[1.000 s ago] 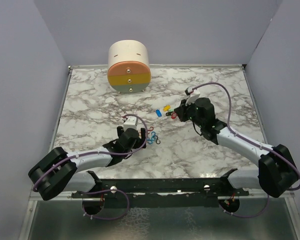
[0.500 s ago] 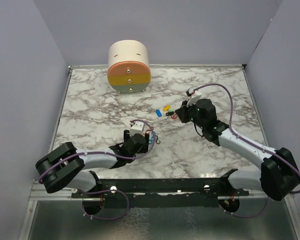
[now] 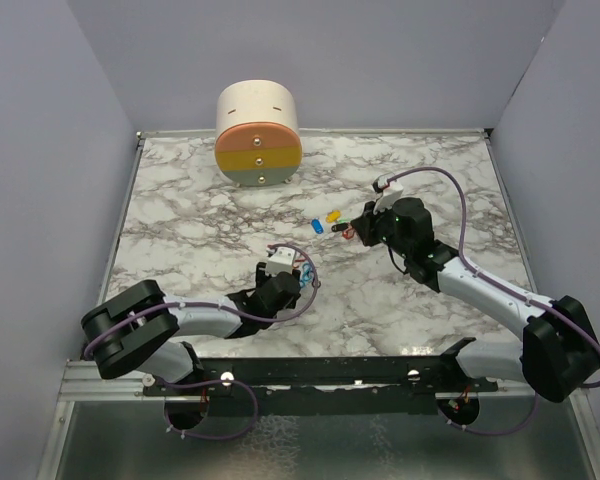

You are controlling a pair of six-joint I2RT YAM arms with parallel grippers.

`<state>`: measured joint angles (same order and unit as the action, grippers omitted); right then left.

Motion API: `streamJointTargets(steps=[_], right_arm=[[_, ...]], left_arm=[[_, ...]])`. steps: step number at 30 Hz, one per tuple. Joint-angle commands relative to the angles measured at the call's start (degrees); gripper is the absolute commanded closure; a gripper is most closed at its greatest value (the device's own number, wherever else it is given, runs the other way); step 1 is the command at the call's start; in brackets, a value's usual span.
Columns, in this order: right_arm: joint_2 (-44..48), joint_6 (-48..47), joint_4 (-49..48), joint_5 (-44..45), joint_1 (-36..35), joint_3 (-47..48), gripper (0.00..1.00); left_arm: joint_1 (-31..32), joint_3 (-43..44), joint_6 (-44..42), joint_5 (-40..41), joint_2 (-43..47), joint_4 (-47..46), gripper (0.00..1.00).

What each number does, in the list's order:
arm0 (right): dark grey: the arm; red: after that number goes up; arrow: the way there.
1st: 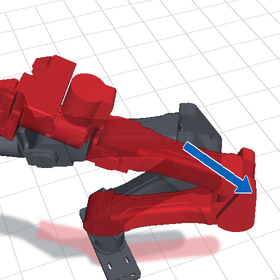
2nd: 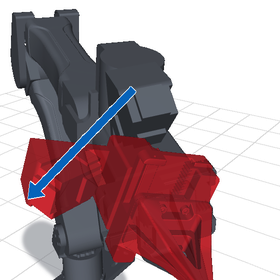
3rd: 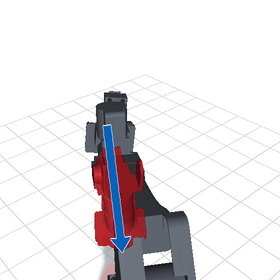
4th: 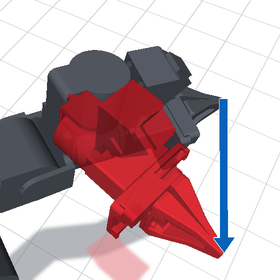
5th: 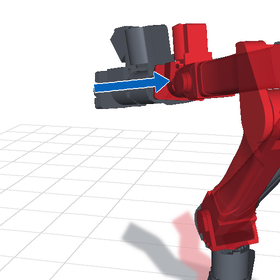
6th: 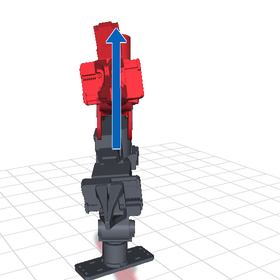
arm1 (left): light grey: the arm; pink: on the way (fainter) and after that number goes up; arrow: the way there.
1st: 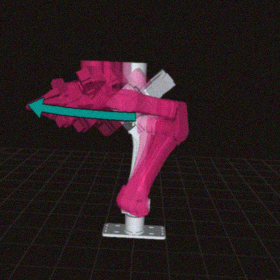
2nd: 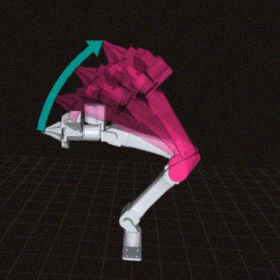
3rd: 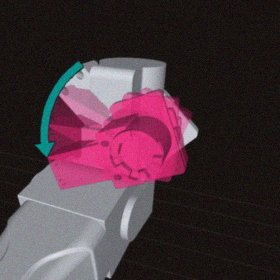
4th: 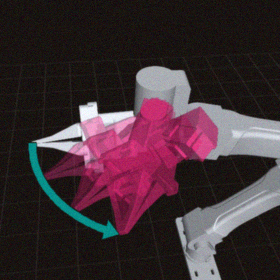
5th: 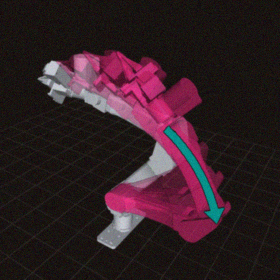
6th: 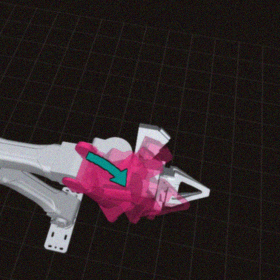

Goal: Put the keys on the keyring

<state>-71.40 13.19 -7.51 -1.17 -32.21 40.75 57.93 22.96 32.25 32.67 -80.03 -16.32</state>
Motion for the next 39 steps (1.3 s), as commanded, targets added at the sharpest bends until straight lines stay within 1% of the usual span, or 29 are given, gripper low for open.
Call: streamJointTargets(steps=[1, 6, 8, 10, 15, 20, 26, 28, 30, 32, 34, 39], right_arm=[[1.0, -0.4, -0.5, -0.9, -0.3, -0.4, 0.99], [1.2, -0.3, -0.4, -0.7, -0.2, -0.5, 0.99], [1.4, -0.3, -0.2, -0.8, -0.3, -0.6, 0.99], [1.6, -0.3, -0.2, -0.7, -0.3, -0.7, 0.99], [1.5, -0.3, -0.3, -0.7, -0.3, -0.8, 0.99], [1.6, -0.2, -0.2, -0.8, -0.3, -0.7, 0.99], [1.8, -0.3, -0.2, -0.8, -0.3, -0.8, 0.99], [1.8, -0.2, -0.1, -0.8, -0.3, -0.8, 0.99], [1.7, -0.2, -0.2, -0.9, -0.3, -0.8, 0.99], [1.7, -0.2, -0.2, -0.9, -0.3, -0.9, 0.99], [1.8, -0.2, -0.2, -0.8, -0.3, -0.9, 0.99], [1.8, -0.1, -0.2, -0.9, -0.3, -0.9, 0.99]], left_arm=[[1.4, 0.6, 1.3, -0.4, -3.8, 5.3, 0.48], [2.2, 1.5, 1.8, -0.1, -5.2, 6.4, 0.58], [2.5, 1.5, 2.1, -0.1, -5.3, 6.9, 0.60], [2.7, 1.6, 2.6, -0.1, -5.1, 7.8, 0.59], [3.1, 0.6, 3.9, -0.5, -4.0, 8.6, 0.54], [3.2, -0.3, 5.2, -1.0, -2.9, 8.9, 0.51], [3.5, -0.8, 6.7, -1.0, -2.9, 9.3, 0.51], [3.5, -0.9, 7.0, -1.0, -3.1, 9.2, 0.52], [3.6, -0.8, 7.0, -0.7, -3.7, 9.2, 0.56], [3.6, -0.6, 7.2, -0.7, -4.0, 9.3, 0.65], [3.6, -0.6, 7.3, -0.7, -4.2, 9.3, 0.69], [3.7, -0.7, 7.3, -0.6, -3.8, 9.4, 0.89]])
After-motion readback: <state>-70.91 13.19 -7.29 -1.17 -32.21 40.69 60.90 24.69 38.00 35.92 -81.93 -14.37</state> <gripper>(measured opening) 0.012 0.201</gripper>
